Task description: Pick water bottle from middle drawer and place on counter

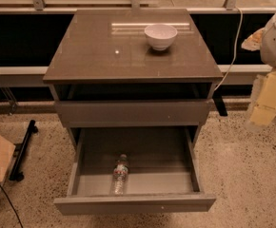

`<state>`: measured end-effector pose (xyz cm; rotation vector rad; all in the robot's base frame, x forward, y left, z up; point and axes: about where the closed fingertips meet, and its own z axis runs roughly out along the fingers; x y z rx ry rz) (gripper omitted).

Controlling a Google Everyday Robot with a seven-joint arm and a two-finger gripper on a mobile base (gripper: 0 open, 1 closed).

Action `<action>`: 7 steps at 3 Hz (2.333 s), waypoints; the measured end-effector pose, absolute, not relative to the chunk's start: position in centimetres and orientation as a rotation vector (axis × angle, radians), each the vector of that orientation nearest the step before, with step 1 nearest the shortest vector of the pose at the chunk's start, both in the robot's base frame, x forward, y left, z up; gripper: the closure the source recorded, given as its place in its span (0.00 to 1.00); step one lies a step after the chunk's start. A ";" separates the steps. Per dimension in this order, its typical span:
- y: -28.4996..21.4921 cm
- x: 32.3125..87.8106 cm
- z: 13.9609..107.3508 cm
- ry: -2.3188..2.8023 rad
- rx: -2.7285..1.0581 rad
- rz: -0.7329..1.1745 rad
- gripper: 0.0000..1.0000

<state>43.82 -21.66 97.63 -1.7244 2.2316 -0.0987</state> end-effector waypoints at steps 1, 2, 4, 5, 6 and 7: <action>-21.5 43.9 97.6 2.233 -1.712 -0.094 0.00; -20.5 44.6 96.8 2.252 -1.634 -0.044 0.00; -16.7 47.8 90.7 2.368 -1.453 0.079 0.00; -14.8 49.6 86.7 2.421 -1.398 0.157 0.00; -14.6 49.9 85.9 2.432 -1.383 0.171 0.00; -14.5 50.1 85.6 2.450 -1.360 0.172 0.00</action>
Offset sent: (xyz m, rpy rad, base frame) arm 0.0159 0.0208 -0.0214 0.1251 0.0143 -0.1022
